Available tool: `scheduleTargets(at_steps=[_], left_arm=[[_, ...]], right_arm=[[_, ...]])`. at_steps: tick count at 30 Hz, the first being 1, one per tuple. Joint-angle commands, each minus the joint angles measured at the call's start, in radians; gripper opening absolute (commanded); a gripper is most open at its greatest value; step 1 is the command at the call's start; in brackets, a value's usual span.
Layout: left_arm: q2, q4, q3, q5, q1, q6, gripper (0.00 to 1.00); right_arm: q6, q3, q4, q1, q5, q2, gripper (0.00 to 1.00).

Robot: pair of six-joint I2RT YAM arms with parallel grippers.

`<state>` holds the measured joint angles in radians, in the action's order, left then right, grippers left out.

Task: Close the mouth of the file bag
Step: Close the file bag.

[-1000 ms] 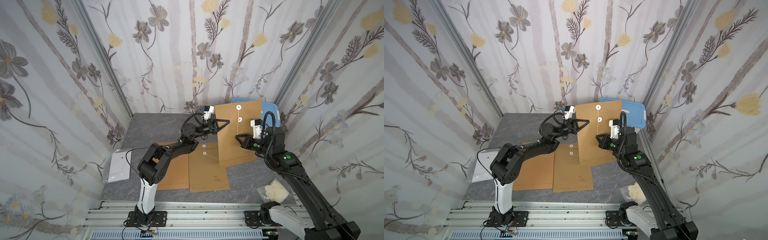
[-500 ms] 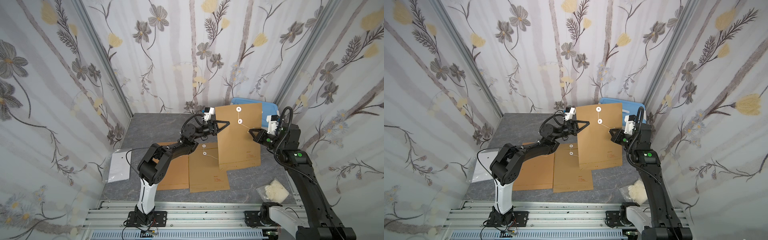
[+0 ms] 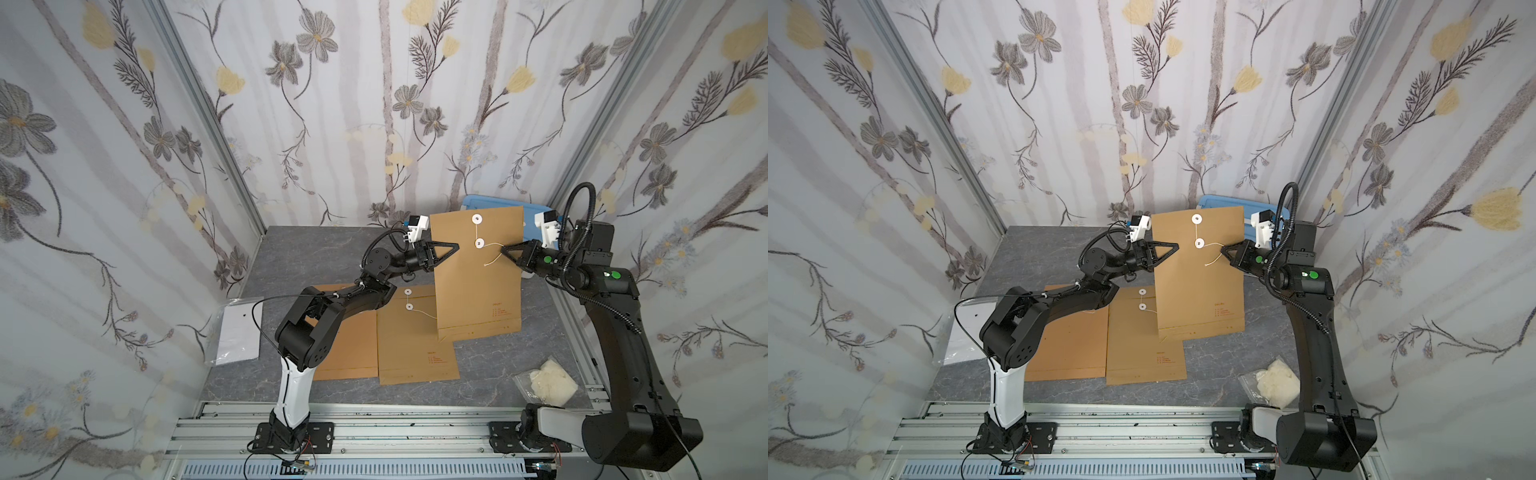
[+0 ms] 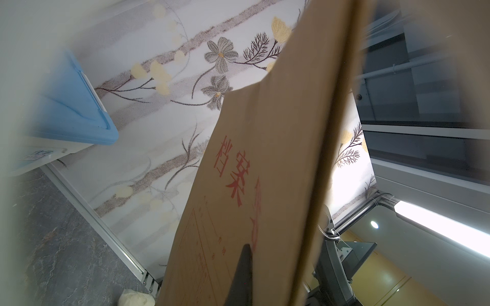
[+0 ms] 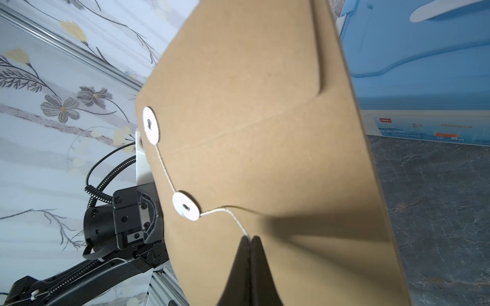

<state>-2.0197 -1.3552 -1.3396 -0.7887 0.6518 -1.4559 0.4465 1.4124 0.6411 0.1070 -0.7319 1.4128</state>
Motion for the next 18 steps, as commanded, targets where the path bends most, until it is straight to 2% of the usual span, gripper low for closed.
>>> scheduleTargets(at_steps=[1,7,18], left_arm=[[0.000,-0.056,0.006,-0.019,-0.001,-0.018,0.00],[-0.004,-0.056,0.009,-0.027,0.002,-0.021,0.00],[-0.003,-0.056,0.004,-0.038,0.016,-0.017,0.00]], right_arm=[[-0.033,0.047,0.033,0.000,-0.043,0.026,0.00],[-0.046,0.133,0.097,0.000,-0.084,0.086,0.00],[-0.056,0.312,0.199,-0.022,-0.065,0.207,0.00]])
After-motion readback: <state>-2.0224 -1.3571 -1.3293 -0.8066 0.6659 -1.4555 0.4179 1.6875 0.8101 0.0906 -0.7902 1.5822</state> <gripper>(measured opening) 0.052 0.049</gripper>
